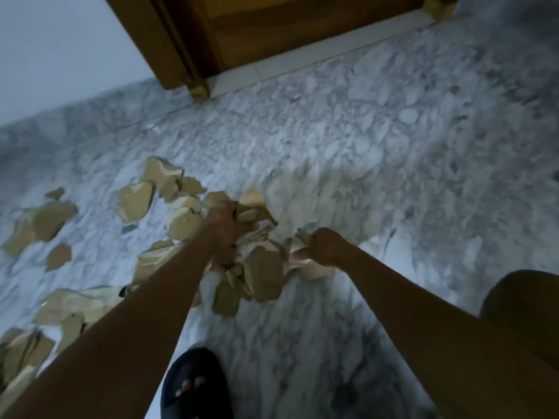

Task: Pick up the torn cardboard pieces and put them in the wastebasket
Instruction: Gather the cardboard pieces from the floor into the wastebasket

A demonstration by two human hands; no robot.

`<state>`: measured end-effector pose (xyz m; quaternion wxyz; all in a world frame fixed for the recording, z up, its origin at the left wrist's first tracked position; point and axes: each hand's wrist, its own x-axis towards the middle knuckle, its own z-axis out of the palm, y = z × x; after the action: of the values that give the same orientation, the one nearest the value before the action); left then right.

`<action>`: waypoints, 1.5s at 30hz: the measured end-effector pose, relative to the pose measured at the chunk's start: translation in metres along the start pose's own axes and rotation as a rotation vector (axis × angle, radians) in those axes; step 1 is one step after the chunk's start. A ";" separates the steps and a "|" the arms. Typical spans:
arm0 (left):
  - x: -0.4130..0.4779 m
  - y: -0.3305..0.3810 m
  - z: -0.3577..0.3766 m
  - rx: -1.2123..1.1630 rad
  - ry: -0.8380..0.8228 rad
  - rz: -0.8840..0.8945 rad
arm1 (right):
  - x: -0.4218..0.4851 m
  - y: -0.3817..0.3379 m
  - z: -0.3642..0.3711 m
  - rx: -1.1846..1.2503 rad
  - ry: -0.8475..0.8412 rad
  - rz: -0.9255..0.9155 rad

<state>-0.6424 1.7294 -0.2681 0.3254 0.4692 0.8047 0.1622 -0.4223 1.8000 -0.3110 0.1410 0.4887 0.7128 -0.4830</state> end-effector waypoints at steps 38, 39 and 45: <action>-0.082 -0.149 -0.049 -0.104 -0.168 -0.008 | -0.026 -0.064 0.092 -0.044 0.426 0.114; -0.084 -0.155 -0.048 -0.123 -0.158 -0.016 | -0.027 -0.066 0.085 -0.021 0.430 0.115; -0.092 -0.176 -0.028 -0.222 -0.133 -0.028 | -0.023 -0.076 0.096 -0.024 0.226 0.185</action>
<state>-0.7439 1.5625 -0.3128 0.4303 0.4286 0.7650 0.2144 -0.5005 1.7039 -0.3013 0.1097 0.6020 0.6816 -0.4011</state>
